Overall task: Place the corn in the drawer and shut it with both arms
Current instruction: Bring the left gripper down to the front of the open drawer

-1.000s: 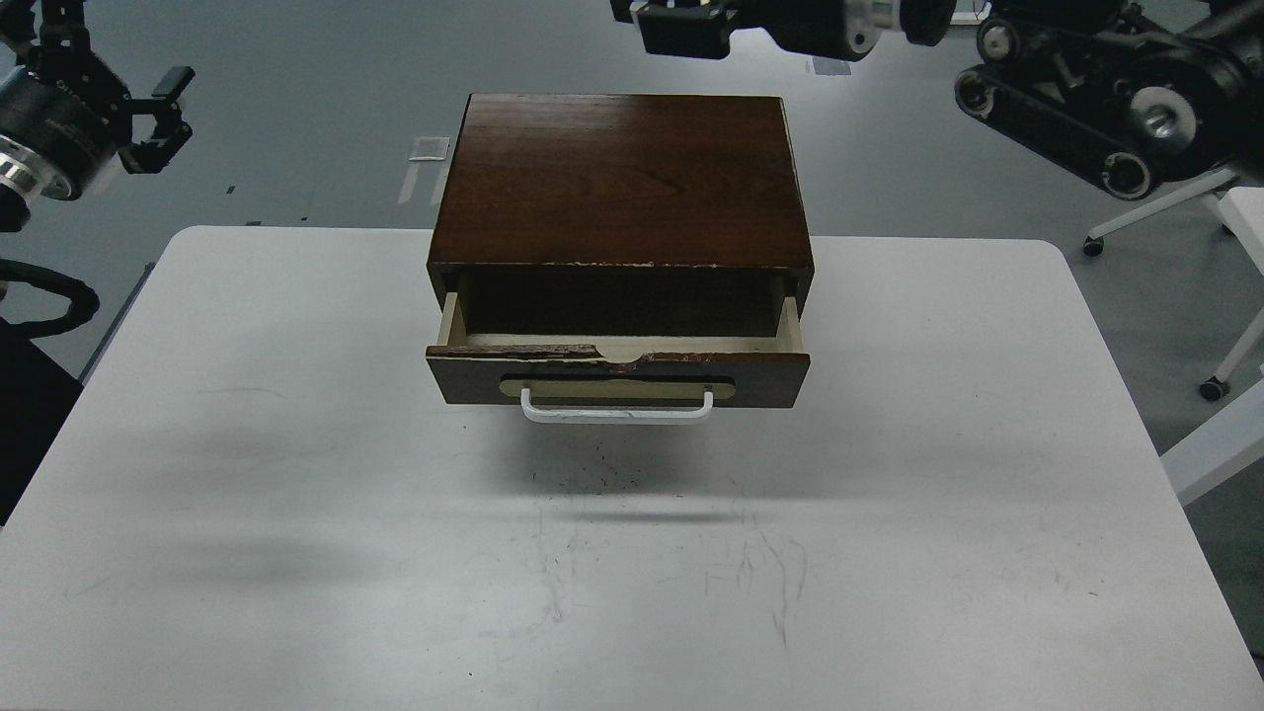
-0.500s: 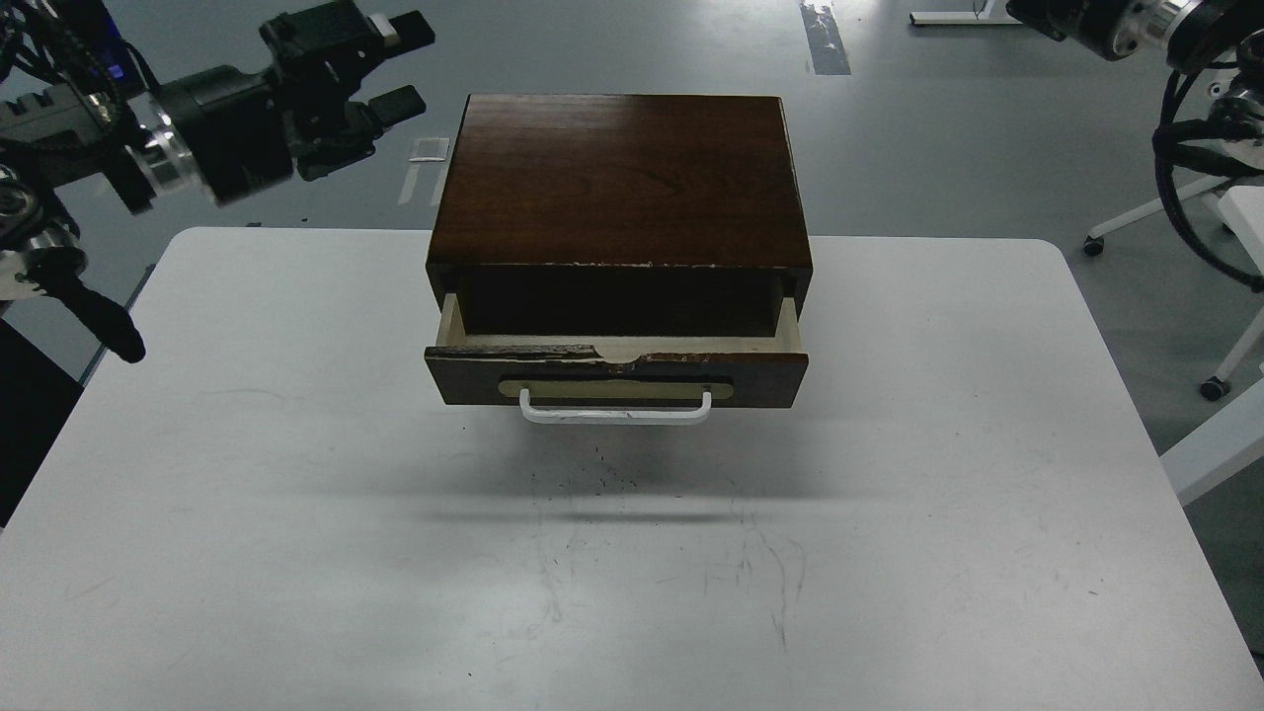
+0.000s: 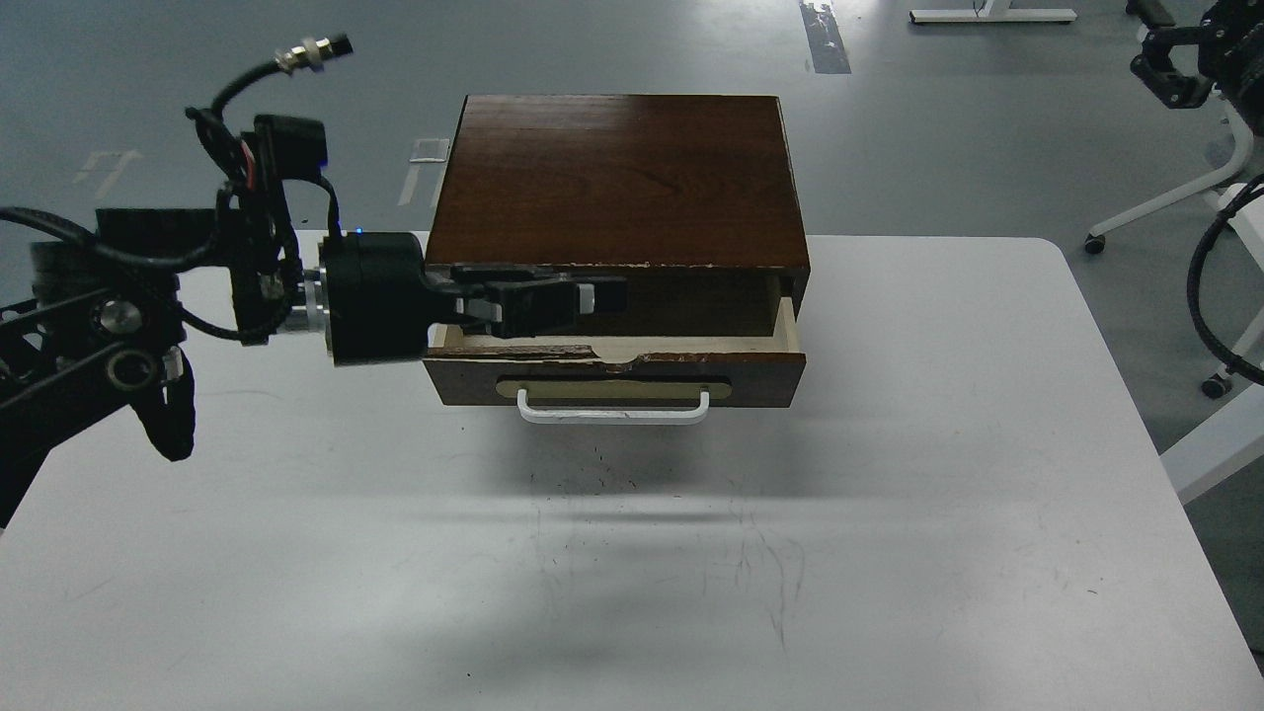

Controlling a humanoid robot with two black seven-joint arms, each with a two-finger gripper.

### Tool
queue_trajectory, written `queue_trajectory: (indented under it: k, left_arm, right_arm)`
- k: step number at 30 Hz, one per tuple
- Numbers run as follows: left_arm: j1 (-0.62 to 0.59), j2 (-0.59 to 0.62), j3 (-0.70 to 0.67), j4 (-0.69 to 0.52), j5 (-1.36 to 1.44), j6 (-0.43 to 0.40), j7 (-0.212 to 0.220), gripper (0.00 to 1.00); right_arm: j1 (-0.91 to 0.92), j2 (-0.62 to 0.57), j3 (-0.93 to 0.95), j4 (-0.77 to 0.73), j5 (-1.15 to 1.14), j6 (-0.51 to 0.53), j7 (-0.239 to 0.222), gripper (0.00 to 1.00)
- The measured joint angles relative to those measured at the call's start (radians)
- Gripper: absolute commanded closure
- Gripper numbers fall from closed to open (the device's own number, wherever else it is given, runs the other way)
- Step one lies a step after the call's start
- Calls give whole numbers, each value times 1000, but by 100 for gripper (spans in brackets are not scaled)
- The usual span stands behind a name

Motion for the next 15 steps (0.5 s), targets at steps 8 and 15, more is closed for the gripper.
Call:
queue_trajectory:
  k: [8,15]
  left_arm:
    - [11,-51,121,-4,216,0,0,100]
    - [12,-94,186,27,486,0,-2,100]
  right_arm:
    - [-130,5,64,-7,197,3,3,0]
    - [-209,11,107,-5,295,3,7,0]
